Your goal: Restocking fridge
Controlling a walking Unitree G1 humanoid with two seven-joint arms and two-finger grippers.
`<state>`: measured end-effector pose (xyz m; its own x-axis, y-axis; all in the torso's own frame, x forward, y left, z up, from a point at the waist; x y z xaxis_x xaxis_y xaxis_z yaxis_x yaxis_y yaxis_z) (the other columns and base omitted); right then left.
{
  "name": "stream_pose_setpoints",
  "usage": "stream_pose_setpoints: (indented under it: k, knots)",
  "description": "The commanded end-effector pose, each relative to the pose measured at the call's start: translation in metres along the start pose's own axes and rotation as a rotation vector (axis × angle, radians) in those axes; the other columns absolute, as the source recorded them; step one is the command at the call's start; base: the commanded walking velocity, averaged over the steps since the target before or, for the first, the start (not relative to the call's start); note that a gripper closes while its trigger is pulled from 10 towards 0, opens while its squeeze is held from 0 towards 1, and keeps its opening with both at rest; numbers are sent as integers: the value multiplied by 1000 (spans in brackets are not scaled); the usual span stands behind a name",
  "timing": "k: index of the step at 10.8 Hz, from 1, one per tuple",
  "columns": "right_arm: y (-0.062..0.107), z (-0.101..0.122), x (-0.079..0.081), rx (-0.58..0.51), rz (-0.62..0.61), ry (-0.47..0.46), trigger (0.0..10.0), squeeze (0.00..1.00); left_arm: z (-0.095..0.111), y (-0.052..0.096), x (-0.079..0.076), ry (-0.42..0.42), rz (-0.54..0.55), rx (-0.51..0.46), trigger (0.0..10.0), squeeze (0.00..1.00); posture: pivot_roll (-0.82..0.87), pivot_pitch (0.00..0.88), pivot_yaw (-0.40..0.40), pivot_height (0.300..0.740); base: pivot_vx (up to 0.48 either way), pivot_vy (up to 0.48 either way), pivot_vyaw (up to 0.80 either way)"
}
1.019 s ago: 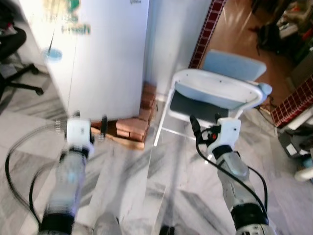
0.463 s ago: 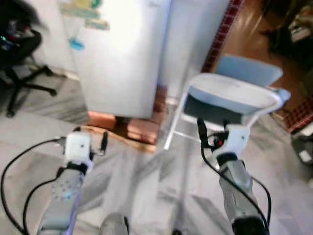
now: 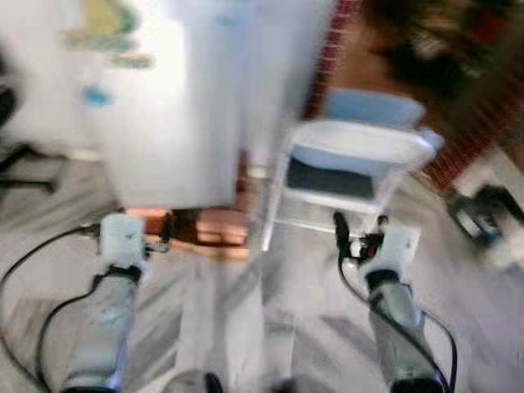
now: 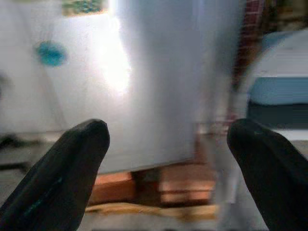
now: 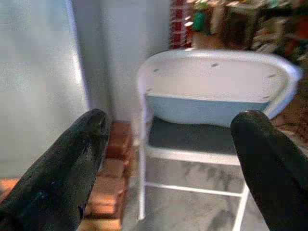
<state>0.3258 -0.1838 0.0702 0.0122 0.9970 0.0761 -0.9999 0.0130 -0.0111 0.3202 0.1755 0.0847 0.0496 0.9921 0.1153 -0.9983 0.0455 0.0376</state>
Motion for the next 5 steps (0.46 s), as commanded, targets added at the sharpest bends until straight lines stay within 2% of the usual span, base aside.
stream_pose_setpoints:
  k: [1, 3, 5]
  knots:
    - [-1, 2, -3, -5, -20, -4, 10000, 0, -4, 3, 4, -8, 5, 16, 10000, 0, 96, 40, -50, 740, 0, 480, -800]
    - [-3, 3, 2, -8, -4, 2, 10000, 0, 2, -7, 4, -16, 1, -6, 10000, 0, 94, 44, -47, 740, 0, 480, -800]
    - [-7, 7, 3, -22, -9, -3, 10000, 0, 3, -8, 5, -22, -8, -9, 10000, 0, 86, 48, -36, 740, 0, 480, -484]
Point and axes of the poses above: a point about 5 cm out from each wrist's last joint towards the gripper, its own y axis pointing back from the gripper into the wrist, its own z axis along the axis of the wrist's last joint, x = y × z, the point moved 6 cm from there along -y, pointing out of the wrist towards the gripper
